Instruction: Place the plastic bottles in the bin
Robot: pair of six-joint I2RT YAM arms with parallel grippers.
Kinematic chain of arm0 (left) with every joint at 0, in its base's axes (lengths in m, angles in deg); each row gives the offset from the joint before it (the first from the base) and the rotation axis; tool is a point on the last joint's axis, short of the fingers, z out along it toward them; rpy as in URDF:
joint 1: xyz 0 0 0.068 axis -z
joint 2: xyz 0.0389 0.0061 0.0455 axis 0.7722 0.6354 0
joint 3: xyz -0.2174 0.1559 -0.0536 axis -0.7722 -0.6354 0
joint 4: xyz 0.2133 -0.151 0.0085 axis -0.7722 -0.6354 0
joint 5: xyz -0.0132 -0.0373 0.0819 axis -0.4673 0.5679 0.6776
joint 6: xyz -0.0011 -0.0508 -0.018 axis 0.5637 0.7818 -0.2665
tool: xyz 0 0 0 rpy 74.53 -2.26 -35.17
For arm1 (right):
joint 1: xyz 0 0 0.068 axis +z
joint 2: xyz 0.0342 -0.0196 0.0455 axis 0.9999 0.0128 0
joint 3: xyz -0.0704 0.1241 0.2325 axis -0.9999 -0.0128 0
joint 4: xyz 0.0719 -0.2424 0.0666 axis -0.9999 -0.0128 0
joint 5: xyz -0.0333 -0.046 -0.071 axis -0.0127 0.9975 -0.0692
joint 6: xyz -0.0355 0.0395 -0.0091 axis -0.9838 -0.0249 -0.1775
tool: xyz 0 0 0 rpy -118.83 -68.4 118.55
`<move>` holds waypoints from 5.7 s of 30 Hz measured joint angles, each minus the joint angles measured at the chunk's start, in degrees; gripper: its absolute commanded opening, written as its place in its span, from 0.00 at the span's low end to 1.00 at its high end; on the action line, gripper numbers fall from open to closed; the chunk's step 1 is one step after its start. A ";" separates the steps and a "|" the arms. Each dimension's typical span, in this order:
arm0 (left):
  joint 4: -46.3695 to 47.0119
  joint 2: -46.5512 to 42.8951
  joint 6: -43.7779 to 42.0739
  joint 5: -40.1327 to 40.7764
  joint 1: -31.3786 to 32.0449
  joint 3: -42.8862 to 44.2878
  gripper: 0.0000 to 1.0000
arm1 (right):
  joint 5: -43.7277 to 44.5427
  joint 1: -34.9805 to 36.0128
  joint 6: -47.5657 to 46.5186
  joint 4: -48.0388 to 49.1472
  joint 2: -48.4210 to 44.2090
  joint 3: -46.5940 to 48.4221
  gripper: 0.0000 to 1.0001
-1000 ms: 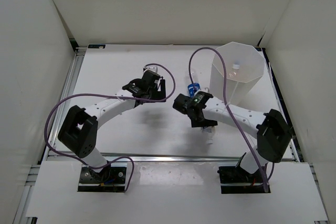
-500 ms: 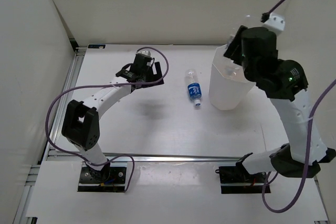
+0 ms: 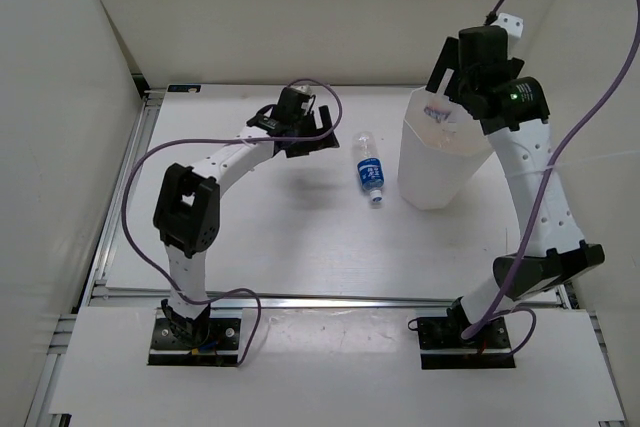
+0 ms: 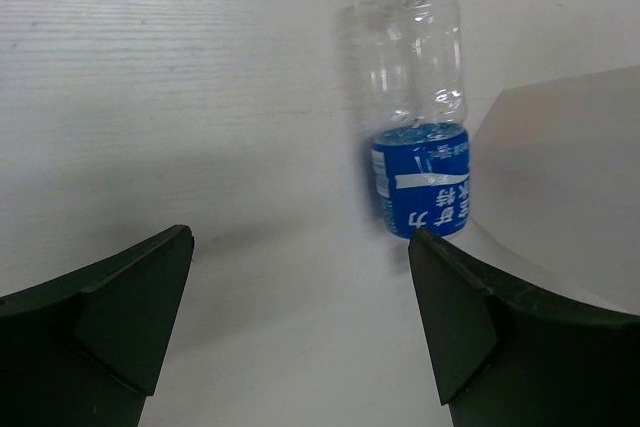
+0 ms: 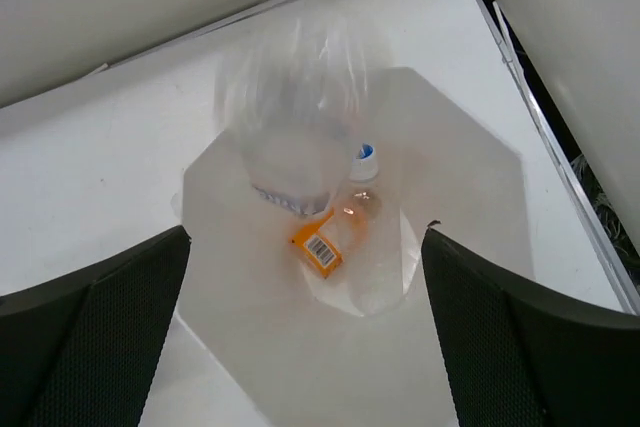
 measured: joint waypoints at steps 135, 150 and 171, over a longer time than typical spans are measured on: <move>15.76 -7.41 -11.91 -6.16 10.91 8.11 1.00 | 16.17 -2.58 29.16 -23.71 -29.83 -10.25 1.00; 14.71 -12.83 -15.13 -14.25 8.79 2.45 1.00 | 22.05 -2.60 -0.02 -12.70 -18.62 8.61 1.00; 12.00 -12.28 -18.53 -10.93 11.85 -0.70 1.00 | 10.73 -2.64 -14.73 -3.87 -9.53 21.31 1.00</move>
